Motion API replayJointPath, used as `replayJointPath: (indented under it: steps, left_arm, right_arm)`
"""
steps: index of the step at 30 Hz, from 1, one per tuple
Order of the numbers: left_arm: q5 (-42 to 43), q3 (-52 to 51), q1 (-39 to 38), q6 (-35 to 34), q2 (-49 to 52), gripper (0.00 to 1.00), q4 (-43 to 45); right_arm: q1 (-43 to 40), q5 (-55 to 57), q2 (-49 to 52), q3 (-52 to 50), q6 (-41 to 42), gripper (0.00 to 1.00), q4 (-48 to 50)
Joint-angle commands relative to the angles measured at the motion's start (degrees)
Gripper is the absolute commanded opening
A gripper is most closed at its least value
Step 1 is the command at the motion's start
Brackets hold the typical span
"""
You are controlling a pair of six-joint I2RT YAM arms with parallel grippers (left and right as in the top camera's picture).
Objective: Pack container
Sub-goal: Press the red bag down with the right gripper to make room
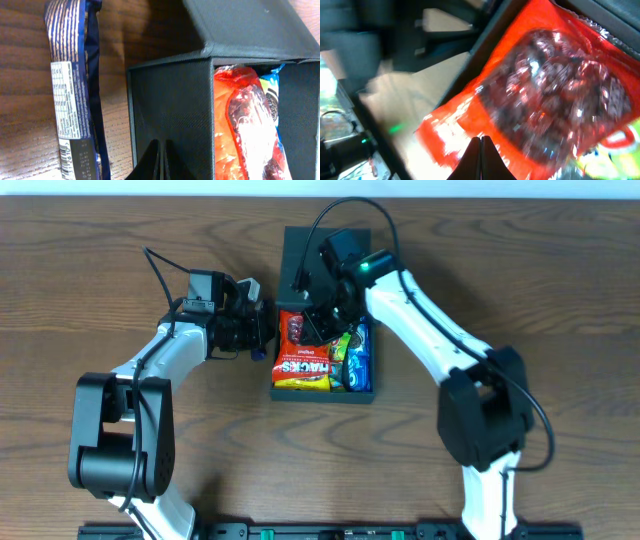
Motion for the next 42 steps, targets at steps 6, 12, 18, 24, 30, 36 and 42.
replayJointPath:
  steps: [6,12,18,24,30,36,42]
  left_arm:
    - [1.09,1.11,-0.44,-1.33,0.72,0.06,1.44]
    - [1.14,1.11,0.22,-1.46,0.72,0.06,1.42]
    - [1.14,1.11,0.9,-1.79,0.7,0.06,1.44]
    - [1.16,1.11,1.03,-1.97,0.7,0.06,1.46]
    - [1.11,1.16,1.79,-1.97,0.17,0.06,2.21]
    - [-6.25,1.97,3.87,-1.92,-1.07,0.06,1.77]
    - [-17.31,1.97,1.44,0.42,-1.07,0.47,0.35]
  right_arm:
    - [2.12,0.24,-2.1,-3.02,-5.09,0.01,-2.71]
    - [3.13,0.85,-2.1,-10.6,-5.05,0.01,2.86]
    - [3.13,0.87,-2.05,-15.34,-4.17,0.02,8.61]
    - [3.1,0.2,-2.05,-14.43,-4.2,0.01,7.93]
    - [2.97,-3.04,-2.1,-4.22,-8.31,0.01,-0.26]
    - [0.26,-2.93,-3.76,3.39,-9.11,0.01,-2.45]
    - [-7.8,-2.27,-5.77,4.72,-6.45,0.54,-2.32]
